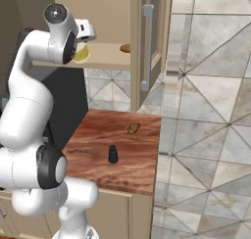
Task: Pick the shaker and mayonnaise from the counter and place them in the cabinet.
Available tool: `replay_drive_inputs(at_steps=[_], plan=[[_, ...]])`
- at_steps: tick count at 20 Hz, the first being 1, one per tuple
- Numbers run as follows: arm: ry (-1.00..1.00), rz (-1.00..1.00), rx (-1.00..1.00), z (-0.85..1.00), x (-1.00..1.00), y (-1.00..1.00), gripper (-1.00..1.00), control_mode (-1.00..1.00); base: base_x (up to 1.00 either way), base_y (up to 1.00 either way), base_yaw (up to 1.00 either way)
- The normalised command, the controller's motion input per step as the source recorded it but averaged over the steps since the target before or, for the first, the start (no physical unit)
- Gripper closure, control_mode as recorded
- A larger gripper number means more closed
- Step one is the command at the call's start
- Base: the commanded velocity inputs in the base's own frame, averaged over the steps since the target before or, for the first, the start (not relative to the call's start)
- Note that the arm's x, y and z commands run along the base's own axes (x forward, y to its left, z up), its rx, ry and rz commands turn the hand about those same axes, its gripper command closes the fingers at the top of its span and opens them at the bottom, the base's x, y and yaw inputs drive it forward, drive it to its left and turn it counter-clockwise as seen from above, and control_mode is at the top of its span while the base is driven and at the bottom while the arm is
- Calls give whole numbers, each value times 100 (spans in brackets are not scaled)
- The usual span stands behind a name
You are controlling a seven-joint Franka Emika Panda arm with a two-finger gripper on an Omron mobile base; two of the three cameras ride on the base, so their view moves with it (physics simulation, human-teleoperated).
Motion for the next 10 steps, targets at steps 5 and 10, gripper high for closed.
replay_drive_inputs(at_steps=[5,10], plan=[[0,0,0,0,43,0,100,-100,0,0,0],[0,0,0,-13,32,0,100,-100,0,0,0]])
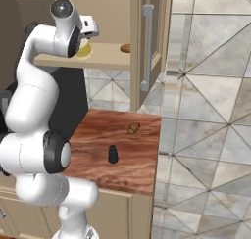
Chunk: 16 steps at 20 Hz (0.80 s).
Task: Pick the shaker and mayonnaise from the counter and place them in the cabinet.
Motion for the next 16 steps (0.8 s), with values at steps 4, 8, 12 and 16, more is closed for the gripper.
replay_drive_inputs(at_steps=[4,8,12,16], plan=[[0,0,0,-28,11,0,100,-100,0,0,0],[0,0,0,-31,0,0,100,-100,0,0,0],[-2,0,-5,-38,1,0,100,-100,0,0,0],[-2,0,-3,-48,17,0,100,-100,0,0,0]])
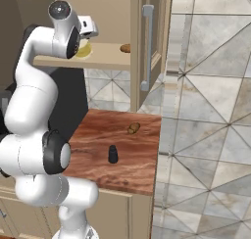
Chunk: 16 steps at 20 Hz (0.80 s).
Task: Pick the shaker and mayonnaise from the counter and place them in the cabinet.
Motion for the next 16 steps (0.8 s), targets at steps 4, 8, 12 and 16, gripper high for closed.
replay_drive_inputs(at_steps=[4,8,12,16], plan=[[0,0,-1,-59,25,0,100,-100,0,0,0],[-2,0,-3,-48,18,0,100,-100,0,0,0],[-3,0,-3,-40,10,0,100,-100,0,0,0],[-5,0,-2,-23,36,-1,100,-100,0,0,0]])
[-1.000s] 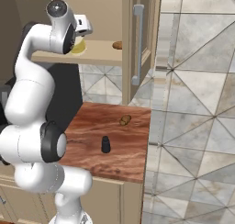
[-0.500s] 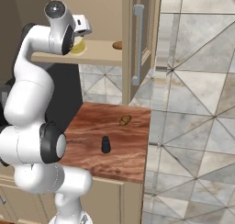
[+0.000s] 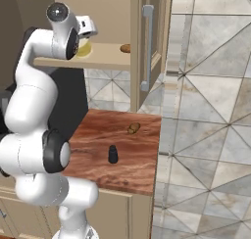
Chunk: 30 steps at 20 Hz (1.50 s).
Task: Pick the shaker and mayonnaise from the counter and place them in the cabinet.
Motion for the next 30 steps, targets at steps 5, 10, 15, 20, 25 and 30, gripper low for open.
replay_drive_inputs(at_steps=[5,10,15,20,25,30], plan=[[0,-1,0,-19,67,-8,100,-100,0,0,0],[0,-2,0,-5,44,-2,100,-100,0,0,0],[0,-2,0,-8,35,0,100,-100,0,0,0],[-2,-1,0,-5,7,0,100,-100,0,0,0],[-6,-1,0,-4,-4,0,100,-100,0,0,0],[-10,0,0,-1,-28,0,100,-100,0,0,0]])
